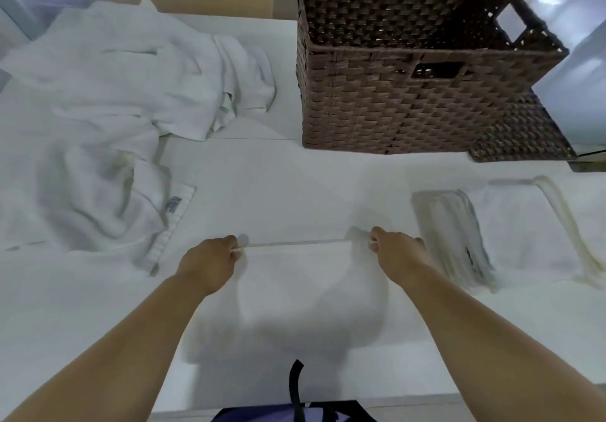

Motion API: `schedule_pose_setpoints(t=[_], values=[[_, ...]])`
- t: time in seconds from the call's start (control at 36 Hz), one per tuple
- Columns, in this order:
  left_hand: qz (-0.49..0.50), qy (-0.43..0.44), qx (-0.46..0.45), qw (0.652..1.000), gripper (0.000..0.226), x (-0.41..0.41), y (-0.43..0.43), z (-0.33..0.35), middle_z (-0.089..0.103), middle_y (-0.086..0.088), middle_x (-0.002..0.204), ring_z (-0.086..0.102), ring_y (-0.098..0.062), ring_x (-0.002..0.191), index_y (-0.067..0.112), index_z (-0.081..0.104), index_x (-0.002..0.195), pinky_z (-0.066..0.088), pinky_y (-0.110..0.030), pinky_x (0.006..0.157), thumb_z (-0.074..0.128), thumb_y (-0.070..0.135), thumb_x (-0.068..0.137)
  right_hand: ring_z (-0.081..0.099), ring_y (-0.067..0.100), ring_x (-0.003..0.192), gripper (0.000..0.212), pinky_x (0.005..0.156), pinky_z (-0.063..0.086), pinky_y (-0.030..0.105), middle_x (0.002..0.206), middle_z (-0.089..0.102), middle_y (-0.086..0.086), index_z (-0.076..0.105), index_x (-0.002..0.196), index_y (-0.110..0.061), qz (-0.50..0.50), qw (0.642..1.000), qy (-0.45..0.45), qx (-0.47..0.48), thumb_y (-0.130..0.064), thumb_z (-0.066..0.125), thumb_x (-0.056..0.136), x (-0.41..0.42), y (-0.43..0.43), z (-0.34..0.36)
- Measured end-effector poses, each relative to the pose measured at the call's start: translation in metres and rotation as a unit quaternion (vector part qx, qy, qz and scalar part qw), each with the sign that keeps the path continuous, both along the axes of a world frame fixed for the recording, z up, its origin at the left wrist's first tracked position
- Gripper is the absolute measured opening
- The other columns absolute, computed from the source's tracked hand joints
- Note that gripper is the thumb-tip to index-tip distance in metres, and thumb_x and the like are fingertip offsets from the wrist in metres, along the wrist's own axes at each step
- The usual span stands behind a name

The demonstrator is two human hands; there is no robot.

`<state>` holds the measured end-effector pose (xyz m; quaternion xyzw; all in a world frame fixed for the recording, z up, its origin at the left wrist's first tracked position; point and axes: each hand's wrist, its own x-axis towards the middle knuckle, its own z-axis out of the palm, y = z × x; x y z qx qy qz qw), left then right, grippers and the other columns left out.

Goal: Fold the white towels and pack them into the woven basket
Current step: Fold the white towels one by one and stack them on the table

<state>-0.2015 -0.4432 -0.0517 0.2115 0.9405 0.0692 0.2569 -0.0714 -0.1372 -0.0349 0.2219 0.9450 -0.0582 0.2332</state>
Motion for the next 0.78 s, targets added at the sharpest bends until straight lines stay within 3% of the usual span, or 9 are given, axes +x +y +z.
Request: schedule_pose_setpoints(t=[0.08,0.17,0.25,0.33,0.44,0.56,0.69,0.78], values=[[-0.05,0.075,-0.032,0.995,0.024,0.007,0.004,-0.002,0.056,-0.001,0.113,0.05,-0.023,0.104,0.019,0.053,0.113,0.042,-0.034,0.08,0.042,0.032,0.096,0.047,0.024,0.113,0.02,0.086,0.034,0.038,0.115,0.056,0.002,0.045,0.118,-0.024,0.006,0.999,0.023,0.047,-0.025,0.036,0.1,0.01,-0.007,-0.008],[-0.05,0.113,0.032,0.992,0.038,0.017,0.008,-0.005,0.047,-0.003,0.126,0.039,-0.028,0.117,0.021,0.051,0.127,0.035,-0.038,0.094,0.056,0.027,0.09,0.029,0.028,0.129,0.032,0.106,0.023,0.049,0.136,0.041,0.004,0.045,0.129,-0.022,0.01,0.995,0.059,0.083,-0.029,0.044,0.098,0.022,-0.021,-0.014],[-0.102,0.105,0.118,0.982,0.045,0.027,0.019,-0.006,0.046,-0.003,0.133,0.037,-0.03,0.123,0.024,0.053,0.131,0.029,-0.041,0.104,0.06,0.016,0.087,0.029,0.027,0.129,0.037,0.105,0.022,0.047,0.139,0.037,0.002,0.046,0.131,-0.023,0.024,0.995,0.073,0.06,-0.035,0.044,0.096,0.032,-0.043,-0.015],[-0.176,0.07,0.139,0.972,0.043,0.036,0.028,-0.012,0.046,-0.002,0.139,0.04,-0.024,0.128,0.025,0.057,0.129,0.027,-0.036,0.108,0.053,0.007,0.09,0.035,0.023,0.125,0.036,0.102,0.024,0.043,0.135,0.041,0.002,0.048,0.129,-0.023,0.059,0.997,0.056,-0.001,-0.037,0.039,0.097,0.043,-0.071,-0.018],[-0.153,0.09,0.151,0.972,0.036,0.037,0.026,-0.017,0.06,-0.003,0.125,0.056,-0.025,0.116,0.02,0.07,0.112,0.041,-0.038,0.099,0.064,0.004,0.081,0.017,0.024,0.14,0.053,0.11,0.012,0.051,0.155,0.01,0.009,0.019,0.147,-0.014,0.092,0.994,-0.023,-0.045,-0.037,0.028,0.1,0.057,-0.098,-0.025],[-0.13,0.113,0.127,0.977,0.029,0.029,0.023,-0.016,0.064,-0.002,0.116,0.059,-0.028,0.105,0.023,0.071,0.108,0.047,-0.039,0.086,0.066,0.012,0.082,-0.003,0.024,0.145,0.061,0.111,0.0,0.06,0.157,-0.017,0.012,-0.005,0.15,-0.009,0.119,0.99,-0.068,-0.034,-0.036,0.022,0.102,0.042,-0.099,-0.028],[-0.094,0.104,0.077,0.987,0.027,0.019,0.019,-0.015,0.058,-0.003,0.109,0.053,-0.027,0.094,0.022,0.063,0.116,0.044,-0.034,0.072,0.053,0.027,0.091,-0.01,0.023,0.146,0.059,0.114,-0.006,0.054,0.157,-0.02,0.008,-0.007,0.151,-0.012,0.178,0.982,-0.055,-0.026,-0.024,0.025,0.102,-0.003,-0.079,-0.03],[-0.081,0.085,0.062,0.991,0.024,0.017,0.021,-0.017,0.057,0.0,0.104,0.054,-0.022,0.091,0.018,0.061,0.107,0.045,-0.03,0.07,0.047,0.033,0.094,-0.014,0.024,0.146,0.059,0.113,-0.011,0.052,0.158,-0.021,0.001,-0.008,0.151,-0.02,0.22,0.975,-0.04,0.003,-0.017,0.024,0.101,-0.024,-0.067,-0.03]])
